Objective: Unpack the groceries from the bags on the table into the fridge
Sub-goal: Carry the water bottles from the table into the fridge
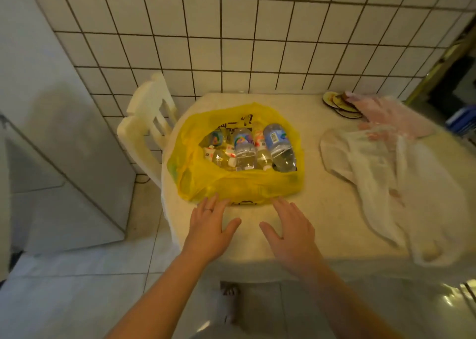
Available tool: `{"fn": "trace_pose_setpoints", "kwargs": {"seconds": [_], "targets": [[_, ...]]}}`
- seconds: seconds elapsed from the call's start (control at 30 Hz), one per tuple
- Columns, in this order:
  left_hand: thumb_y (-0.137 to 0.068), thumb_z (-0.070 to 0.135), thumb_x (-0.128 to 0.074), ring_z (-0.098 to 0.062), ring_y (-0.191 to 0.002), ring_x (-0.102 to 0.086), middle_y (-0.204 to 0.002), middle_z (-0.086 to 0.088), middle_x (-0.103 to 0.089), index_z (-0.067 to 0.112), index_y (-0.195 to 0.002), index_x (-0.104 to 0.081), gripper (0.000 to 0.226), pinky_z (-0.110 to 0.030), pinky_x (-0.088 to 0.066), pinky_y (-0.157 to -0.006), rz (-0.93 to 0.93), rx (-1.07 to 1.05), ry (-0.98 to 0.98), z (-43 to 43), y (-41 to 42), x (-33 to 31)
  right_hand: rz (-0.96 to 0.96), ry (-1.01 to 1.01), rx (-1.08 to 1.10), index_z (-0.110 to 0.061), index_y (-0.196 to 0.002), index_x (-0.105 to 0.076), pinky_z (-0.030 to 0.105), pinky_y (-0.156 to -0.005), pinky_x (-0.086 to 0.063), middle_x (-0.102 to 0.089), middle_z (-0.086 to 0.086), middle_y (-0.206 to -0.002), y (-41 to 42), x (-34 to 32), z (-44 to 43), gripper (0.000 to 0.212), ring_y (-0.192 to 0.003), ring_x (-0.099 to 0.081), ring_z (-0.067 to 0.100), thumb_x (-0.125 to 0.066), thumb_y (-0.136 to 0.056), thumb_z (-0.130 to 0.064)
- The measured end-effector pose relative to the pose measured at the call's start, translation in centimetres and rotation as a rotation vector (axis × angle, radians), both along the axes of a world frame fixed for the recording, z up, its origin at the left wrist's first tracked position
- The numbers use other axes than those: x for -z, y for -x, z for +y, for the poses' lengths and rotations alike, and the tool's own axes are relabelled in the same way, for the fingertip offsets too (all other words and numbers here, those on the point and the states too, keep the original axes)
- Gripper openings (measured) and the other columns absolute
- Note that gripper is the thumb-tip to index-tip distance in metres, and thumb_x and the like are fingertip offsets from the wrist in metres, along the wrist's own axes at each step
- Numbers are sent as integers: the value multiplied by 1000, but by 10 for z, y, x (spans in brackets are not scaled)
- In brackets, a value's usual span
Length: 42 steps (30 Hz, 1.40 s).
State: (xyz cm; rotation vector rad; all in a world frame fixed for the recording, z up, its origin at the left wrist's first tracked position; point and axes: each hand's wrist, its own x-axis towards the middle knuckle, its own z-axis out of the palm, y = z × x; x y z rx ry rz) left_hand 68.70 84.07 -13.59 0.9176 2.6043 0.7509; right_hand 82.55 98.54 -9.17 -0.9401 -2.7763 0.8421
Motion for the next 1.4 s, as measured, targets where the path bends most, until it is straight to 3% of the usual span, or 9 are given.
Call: {"fn": "trace_pose_setpoints", "kwargs": {"seconds": [0.23, 0.37, 0.5, 0.77, 0.87, 1.0, 1.27, 1.33, 1.4], "targets": [[-92, 41, -67, -24, -150, -22, -163, -4, -24, 27, -151, -38, 67, -40, -28, -119, -92, 44, -113, 79, 75, -6, 102, 2, 45, -19, -147, -43, 44, -111, -36, -48, 2, -148, 75, -12, 67, 70, -136, -44, 26, -53, -83, -47], [-91, 35, -71, -23, -142, -35, -156, -4, -35, 24, -148, -39, 66, -34, -34, -113, -116, 57, -141, 121, 122, -6, 26, -100, 62, -17, -142, -46, 48, -104, -42, -53, 5, -141, 126, -13, 99, 64, -130, -47, 31, -52, -86, -48], [-87, 32, -74, -25, -138, -41, -151, -6, -41, 20, -148, -38, 72, -35, -37, -107, -180, 16, -103, 161, 160, -4, -101, -205, 91, -23, -153, -29, 46, -114, -27, -31, 4, -158, 165, -9, 128, 69, -145, -28, 28, -54, -93, -45], [-88, 31, -71, -30, -123, -56, -142, -12, -52, 15, -151, -23, 80, -43, -51, -100, -371, -180, -87, 215, 208, 4, -255, -312, 129, -24, -154, -18, 48, -106, -34, -37, 6, -152, 211, 5, 168, 77, -134, -40, 33, -50, -91, -54], [-86, 39, -74, -32, -125, -55, -141, -12, -53, 12, -153, -20, 90, -43, -50, -101, -490, -213, -63, 227, 222, 4, -313, -262, 128, -22, -156, -7, 48, -103, -39, -42, 11, -149, 226, 8, 183, 88, -131, -46, 36, -52, -90, -58], [-48, 69, -78, -29, -119, -60, -138, -7, -57, 19, -149, -29, 123, -49, -52, -99, -586, -274, -91, 244, 247, 41, -351, -216, 151, -21, -156, -10, 48, -103, -40, -45, 15, -144, 238, 9, 199, 101, -131, -45, 37, -60, -82, -68], [-70, 42, -84, -30, -117, -58, -135, -10, -54, 11, -150, -26, 103, -42, -53, -93, -652, -392, -161, 238, 234, 6, -133, -12, 167, -21, -151, -26, 41, -95, -45, -53, 13, -130, 239, -7, 211, 92, -120, -50, 35, -74, -76, -44], [-73, 36, -83, -26, -106, -59, -126, -8, -55, 13, -148, -27, 96, -37, -52, -82, -631, -425, -245, 233, 236, 3, -34, 37, 175, -21, -149, -30, 37, -88, -48, -56, 9, -127, 237, -20, 213, 89, -118, -54, 30, -75, -75, -40], [-66, 37, -83, -24, -101, -61, -124, -7, -58, 17, -141, -34, 92, -41, -56, -84, -634, -476, -391, 224, 236, -6, 60, 68, 170, -21, -147, -34, 32, -84, -46, -58, 5, -126, 235, -36, 213, 84, -116, -56, 26, -76, -76, -36]]}}
